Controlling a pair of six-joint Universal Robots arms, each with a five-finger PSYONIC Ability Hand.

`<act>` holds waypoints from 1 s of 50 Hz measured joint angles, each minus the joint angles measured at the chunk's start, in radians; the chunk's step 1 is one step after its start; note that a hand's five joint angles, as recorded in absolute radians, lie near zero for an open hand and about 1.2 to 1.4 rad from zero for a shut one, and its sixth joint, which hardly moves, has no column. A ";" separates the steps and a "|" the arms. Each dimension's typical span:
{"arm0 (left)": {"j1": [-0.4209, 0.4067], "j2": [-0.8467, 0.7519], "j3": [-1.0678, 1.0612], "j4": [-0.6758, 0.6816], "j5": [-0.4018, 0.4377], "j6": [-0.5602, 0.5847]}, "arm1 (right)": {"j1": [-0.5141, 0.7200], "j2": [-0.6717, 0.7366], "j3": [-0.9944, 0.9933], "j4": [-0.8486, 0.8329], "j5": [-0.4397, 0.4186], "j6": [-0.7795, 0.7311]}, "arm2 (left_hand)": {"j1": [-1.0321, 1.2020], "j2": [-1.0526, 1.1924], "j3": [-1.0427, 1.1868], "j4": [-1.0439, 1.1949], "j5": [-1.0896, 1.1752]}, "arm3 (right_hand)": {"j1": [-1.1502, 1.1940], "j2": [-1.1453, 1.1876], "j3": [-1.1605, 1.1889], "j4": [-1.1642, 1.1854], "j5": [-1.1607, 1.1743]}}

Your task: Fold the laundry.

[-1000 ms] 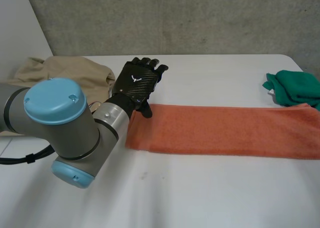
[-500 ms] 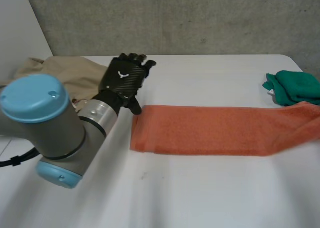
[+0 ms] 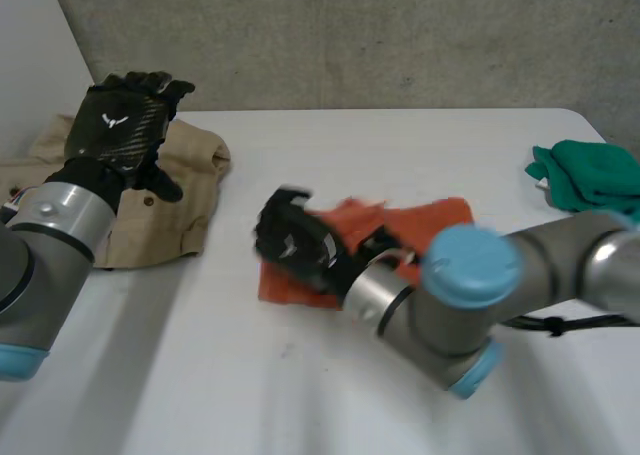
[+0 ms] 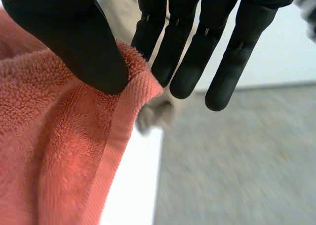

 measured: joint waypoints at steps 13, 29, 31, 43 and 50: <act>0.056 0.004 -0.043 0.021 0.049 -0.043 | 0.052 0.043 -0.082 0.181 0.122 0.020 | 0.000 0.000 0.000 0.000 0.000 | -0.897 -0.968 -0.979 -0.984 -0.921; -0.151 -0.101 0.070 0.039 0.032 -0.034 | -0.202 -0.307 0.156 0.300 0.266 0.712 | 0.000 0.000 0.000 0.000 0.000 | -0.897 -0.968 -0.981 -0.990 -0.921; -0.182 -0.126 0.087 0.038 0.028 -0.030 | -0.237 -0.310 0.171 0.340 0.298 0.742 | 0.000 0.000 0.000 0.000 0.000 | -0.897 -0.968 -0.981 -0.990 -0.921; -0.284 -0.256 0.181 0.028 -0.041 -0.002 | -0.413 -0.199 0.240 0.446 0.347 0.849 | 0.000 0.000 0.000 0.000 0.000 | -0.318 -0.393 -0.416 -0.427 -0.371; -0.272 -0.236 0.158 0.026 -0.061 -0.003 | -0.438 -0.180 0.231 0.365 0.385 0.818 | 0.000 0.000 0.000 0.000 0.000 | -0.033 -0.005 -0.001 -0.002 0.027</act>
